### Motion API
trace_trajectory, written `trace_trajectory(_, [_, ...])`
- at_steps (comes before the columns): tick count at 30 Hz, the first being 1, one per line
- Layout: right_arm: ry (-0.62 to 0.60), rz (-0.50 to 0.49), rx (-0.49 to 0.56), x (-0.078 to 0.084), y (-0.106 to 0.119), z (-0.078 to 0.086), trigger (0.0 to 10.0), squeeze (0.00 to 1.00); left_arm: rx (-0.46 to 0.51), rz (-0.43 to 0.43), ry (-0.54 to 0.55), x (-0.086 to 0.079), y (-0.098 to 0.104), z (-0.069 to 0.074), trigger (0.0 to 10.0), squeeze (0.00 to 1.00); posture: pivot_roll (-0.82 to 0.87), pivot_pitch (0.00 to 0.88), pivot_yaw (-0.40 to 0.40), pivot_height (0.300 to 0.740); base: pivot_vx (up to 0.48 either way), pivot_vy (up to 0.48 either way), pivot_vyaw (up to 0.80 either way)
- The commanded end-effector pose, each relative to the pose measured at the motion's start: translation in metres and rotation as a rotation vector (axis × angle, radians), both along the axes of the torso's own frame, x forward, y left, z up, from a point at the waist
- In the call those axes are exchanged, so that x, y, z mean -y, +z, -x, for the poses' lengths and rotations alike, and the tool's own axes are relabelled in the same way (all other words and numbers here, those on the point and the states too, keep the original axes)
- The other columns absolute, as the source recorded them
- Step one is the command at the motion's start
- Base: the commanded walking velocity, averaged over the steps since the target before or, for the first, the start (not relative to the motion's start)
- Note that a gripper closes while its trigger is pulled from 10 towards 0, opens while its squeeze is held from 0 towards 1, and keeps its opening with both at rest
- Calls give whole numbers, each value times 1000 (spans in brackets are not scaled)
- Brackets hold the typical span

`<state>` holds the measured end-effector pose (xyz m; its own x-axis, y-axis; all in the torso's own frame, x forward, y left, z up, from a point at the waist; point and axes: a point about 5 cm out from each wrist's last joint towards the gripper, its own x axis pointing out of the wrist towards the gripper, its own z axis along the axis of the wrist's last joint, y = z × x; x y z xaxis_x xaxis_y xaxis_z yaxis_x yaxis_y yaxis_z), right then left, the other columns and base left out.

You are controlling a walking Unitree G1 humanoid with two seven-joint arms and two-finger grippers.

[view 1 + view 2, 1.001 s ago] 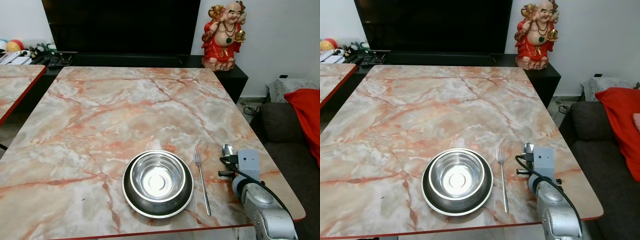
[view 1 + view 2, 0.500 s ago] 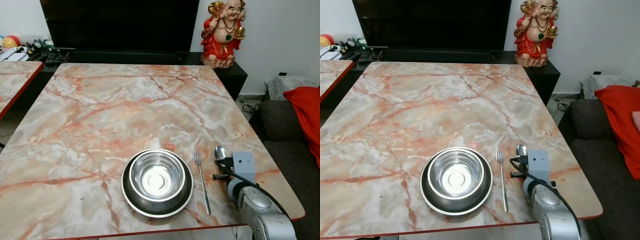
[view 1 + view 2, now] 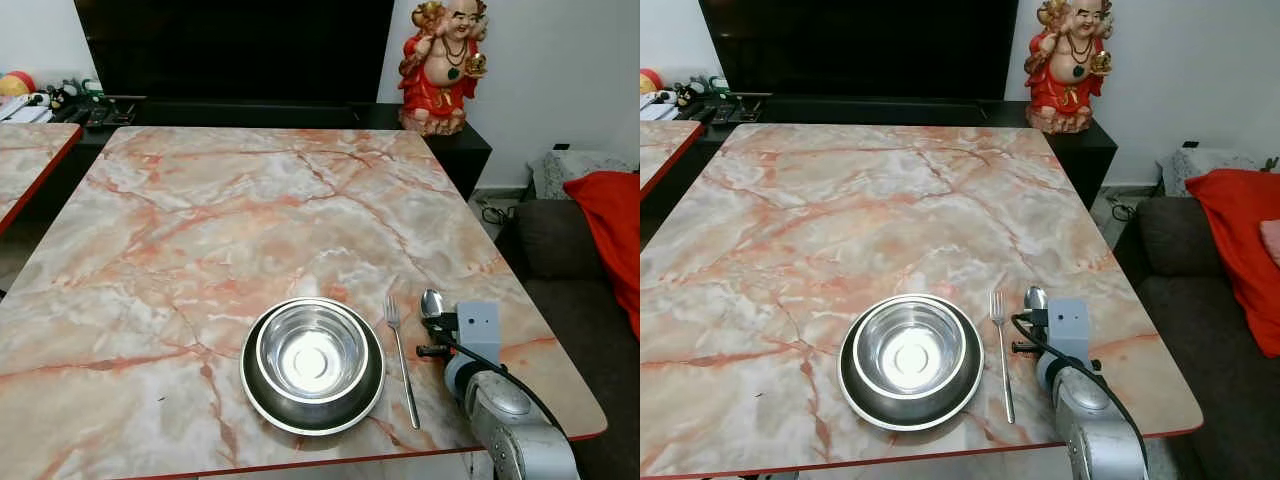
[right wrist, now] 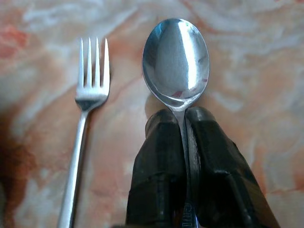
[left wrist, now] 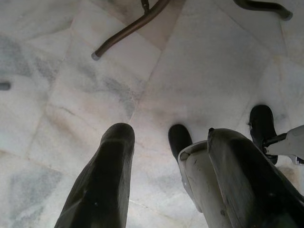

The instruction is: Setting the table

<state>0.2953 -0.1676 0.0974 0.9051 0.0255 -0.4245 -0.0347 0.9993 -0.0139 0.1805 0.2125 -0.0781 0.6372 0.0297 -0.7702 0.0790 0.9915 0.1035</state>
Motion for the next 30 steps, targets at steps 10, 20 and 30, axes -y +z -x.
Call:
trace_trajectory(10, [7,-12,11,-4,-1,-3,10000,0,-31,-7,0,0,-3,6,10000,0,-47,76,-54,740,0,0,0])
trace_trajectory(20, [31,-15,35,-7,2,-7,10000,0,-31,-9,4,-1,-3,6,10000,0,-45,94,-58,740,0,0,0])
trace_trajectory(30, [62,-41,15,-14,-4,-6,10000,0,-31,-5,11,0,-4,7,10000,0,-40,101,-60,740,0,0,0])
